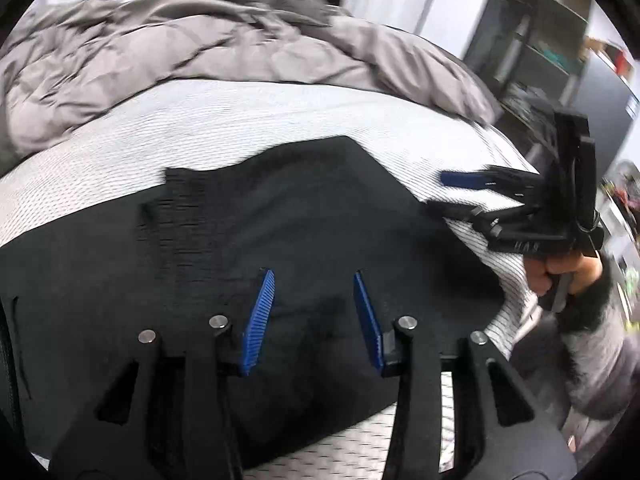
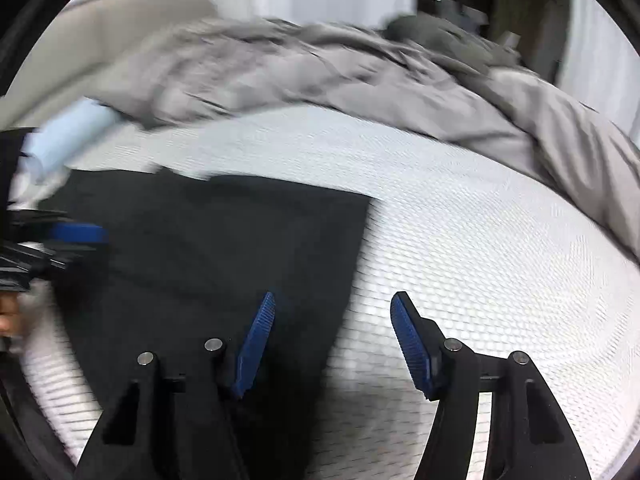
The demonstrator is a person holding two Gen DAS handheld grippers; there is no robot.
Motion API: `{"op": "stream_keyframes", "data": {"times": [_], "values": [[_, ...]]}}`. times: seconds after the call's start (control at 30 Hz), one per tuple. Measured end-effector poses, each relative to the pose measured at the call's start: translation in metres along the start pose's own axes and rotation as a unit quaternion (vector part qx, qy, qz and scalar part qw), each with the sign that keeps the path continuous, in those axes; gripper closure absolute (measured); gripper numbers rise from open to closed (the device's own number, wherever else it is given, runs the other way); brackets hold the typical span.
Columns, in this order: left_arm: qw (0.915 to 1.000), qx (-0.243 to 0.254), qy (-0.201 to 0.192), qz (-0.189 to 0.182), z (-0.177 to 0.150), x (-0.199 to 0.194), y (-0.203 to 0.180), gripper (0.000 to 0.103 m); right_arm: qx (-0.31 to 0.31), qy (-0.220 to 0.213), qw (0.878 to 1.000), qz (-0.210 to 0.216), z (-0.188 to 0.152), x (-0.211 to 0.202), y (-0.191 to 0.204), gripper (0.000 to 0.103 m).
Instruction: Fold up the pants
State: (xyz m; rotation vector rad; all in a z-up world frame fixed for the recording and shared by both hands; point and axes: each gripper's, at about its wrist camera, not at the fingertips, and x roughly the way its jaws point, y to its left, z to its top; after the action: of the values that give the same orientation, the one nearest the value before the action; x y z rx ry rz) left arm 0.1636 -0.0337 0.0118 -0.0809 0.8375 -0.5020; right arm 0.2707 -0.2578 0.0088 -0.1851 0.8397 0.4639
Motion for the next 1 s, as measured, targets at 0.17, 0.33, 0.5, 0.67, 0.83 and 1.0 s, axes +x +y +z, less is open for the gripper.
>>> {"op": "stream_keyframes", "data": {"times": [0.17, 0.33, 0.5, 0.67, 0.83, 1.0], "values": [[0.9982, 0.017, 0.056, 0.005, -0.025, 0.032, -0.009, 0.06, -0.079, 0.066, 0.993, 0.056, -0.012, 0.033, 0.064, 0.04], [0.9984, 0.011, 0.046, 0.03, -0.045, 0.004, 0.014, 0.06, -0.098, 0.059, 0.993, -0.017, -0.027, 0.015, 0.032, 0.04], [0.9994, -0.024, 0.016, 0.018, -0.045, -0.016, 0.033, 0.06, 0.039, 0.04, 0.998, -0.002, -0.036, -0.003, -0.05, 0.032], [0.9973, -0.068, -0.005, 0.029, -0.034, -0.022, 0.055, 0.06, 0.167, 0.025, 0.979, 0.113, -0.031, -0.005, -0.088, 0.032], [0.9884, -0.137, -0.035, 0.055, -0.034, -0.032, 0.09, 0.06, 0.238, 0.066, 0.951, 0.187, -0.03, 0.047, -0.084, 0.052], [0.978, -0.181, -0.063, 0.083, -0.04, -0.054, 0.12, 0.06, 0.23, 0.029, 0.955, 0.183, 0.006, 0.051, -0.074, 0.089]]}}
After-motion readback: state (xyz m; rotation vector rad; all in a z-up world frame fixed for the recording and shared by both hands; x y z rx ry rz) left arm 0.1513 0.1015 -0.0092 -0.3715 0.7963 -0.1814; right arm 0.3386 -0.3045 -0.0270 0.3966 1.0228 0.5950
